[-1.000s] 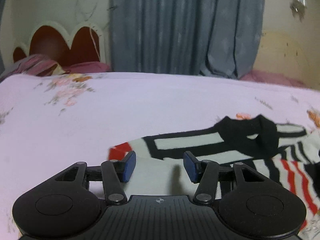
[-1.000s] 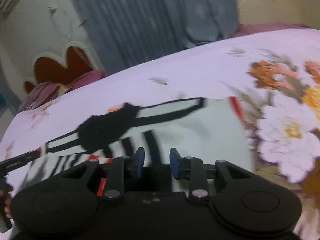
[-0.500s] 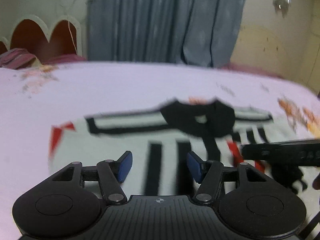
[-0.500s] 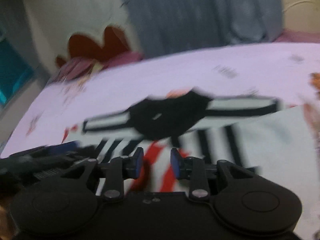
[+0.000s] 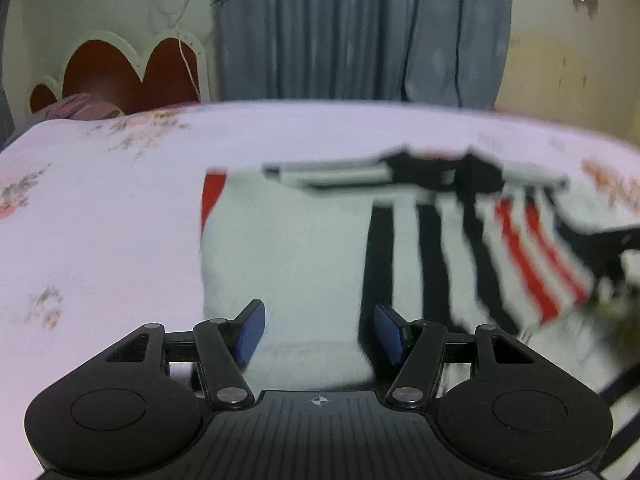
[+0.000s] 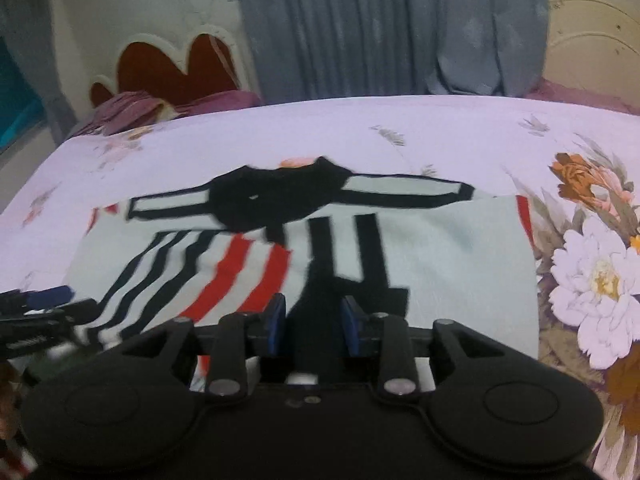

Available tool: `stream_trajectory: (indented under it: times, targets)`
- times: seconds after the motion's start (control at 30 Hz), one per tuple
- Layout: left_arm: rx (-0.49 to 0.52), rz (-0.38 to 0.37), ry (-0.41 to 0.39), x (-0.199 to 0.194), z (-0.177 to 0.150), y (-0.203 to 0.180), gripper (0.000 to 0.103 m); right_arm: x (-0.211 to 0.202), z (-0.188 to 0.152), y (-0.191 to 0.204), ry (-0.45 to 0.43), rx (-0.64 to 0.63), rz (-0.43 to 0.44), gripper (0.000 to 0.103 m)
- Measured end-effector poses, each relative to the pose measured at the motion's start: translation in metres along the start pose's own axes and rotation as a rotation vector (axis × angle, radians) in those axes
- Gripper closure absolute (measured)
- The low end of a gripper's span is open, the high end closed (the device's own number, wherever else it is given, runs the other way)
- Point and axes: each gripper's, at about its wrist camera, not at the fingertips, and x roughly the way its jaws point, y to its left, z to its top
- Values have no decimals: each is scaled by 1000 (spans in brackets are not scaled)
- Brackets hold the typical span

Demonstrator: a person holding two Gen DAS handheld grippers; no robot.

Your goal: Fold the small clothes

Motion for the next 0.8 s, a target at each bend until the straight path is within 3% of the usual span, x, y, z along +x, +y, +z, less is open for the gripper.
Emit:
stream_trajectory:
  times: [0.07, 0.17, 0.23, 0.37, 0.47, 0.53, 0.6, 0.67, 0.73, 0.8]
  targets:
    - [12, 2, -18, -1, -6, 2, 43, 10, -15, -4, 83, -34, -33, 79]
    - [13, -7, -9, -4, 4, 7, 43, 4, -19, -12, 74, -21, -25, 76]
    - [12, -4, -58, -3, 20, 10, 43, -2, -8, -9, 18, -23, -32, 73]
    - [20, 15, -85, 35, 70, 19, 43, 17, 25, -12, -23, -5, -35, 76]
    - [-26, 35, -14, 81, 99, 34, 43, 46, 44, -26, -1, 30, -104, 76]
    - [-82, 26, 67, 111, 101, 51, 42, 64, 47, -39, 36, 39, -159, 77]
    - [-127, -4, 60, 113, 102, 60, 41, 66, 43, -51, 48, 51, -162, 78]
    - [-112, 25, 4, 93, 103, 55, 41, 59, 45, -50, 49, 49, -154, 74]
    - [-92, -6, -48, 77, 99, 48, 41, 38, 46, -41, -45, 25, -135, 67]
    - [-41, 0, -5, 85, 93, 41, 41, 36, 47, -40, -61, 10, -147, 67]
